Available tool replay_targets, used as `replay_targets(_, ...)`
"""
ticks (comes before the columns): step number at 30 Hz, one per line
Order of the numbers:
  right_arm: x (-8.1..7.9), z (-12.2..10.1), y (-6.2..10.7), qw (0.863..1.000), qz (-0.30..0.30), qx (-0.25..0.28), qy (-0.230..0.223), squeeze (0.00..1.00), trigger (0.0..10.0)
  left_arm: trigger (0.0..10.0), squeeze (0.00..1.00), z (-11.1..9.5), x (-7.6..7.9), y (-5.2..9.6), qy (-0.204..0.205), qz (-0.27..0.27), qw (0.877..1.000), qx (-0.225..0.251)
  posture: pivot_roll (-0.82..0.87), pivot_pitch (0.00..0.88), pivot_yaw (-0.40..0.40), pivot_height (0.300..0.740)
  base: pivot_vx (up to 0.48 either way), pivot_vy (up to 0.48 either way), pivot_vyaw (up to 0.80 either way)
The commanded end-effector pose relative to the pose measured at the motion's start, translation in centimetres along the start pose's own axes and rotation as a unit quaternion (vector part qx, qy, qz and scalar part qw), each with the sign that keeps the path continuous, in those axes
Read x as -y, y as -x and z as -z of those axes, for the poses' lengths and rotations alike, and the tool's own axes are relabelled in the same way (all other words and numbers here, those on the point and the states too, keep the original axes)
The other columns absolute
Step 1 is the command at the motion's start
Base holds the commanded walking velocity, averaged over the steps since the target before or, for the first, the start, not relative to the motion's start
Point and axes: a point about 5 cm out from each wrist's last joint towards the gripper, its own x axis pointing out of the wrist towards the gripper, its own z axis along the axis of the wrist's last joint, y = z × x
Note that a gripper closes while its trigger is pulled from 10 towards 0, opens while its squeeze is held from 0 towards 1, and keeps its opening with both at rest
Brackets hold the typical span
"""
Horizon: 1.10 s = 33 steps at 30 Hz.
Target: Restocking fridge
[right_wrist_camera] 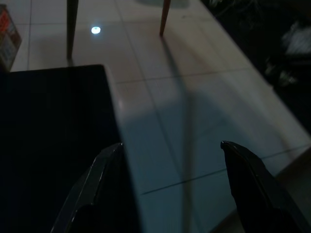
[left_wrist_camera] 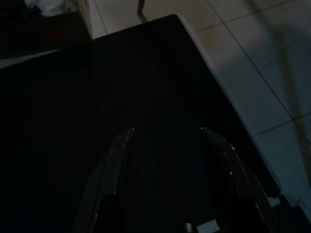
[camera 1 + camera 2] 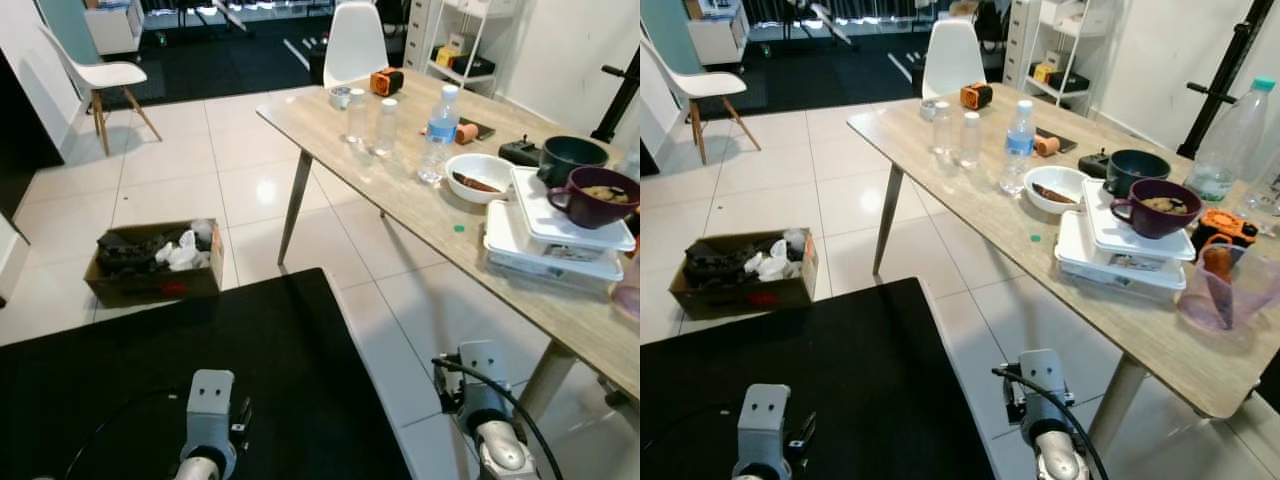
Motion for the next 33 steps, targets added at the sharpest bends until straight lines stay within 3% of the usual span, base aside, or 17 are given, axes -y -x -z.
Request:
replay_targets(1, -0.02, 0.40, 0.23, 1.000, -0.002, -0.006, 0.003, 0.00, 10.0, 10.0, 0.00, 0.44, -0.13, 0.19, -0.005, -0.002, 1.000, -0.010, -0.06, 0.130, 0.020, 0.740, 0.322, 0.000, 0.00)
replay_targets(33, -0.25, 0.29, 0.29, 1.000, -0.008, 0.000, 0.003, 0.00, 10.0, 10.0, 0.00, 0.41, -0.25, 0.29, -0.005, -0.003, 1.000, -0.007, -0.06, 0.132, 0.021, 0.740, 0.452, 0.000, 0.00)
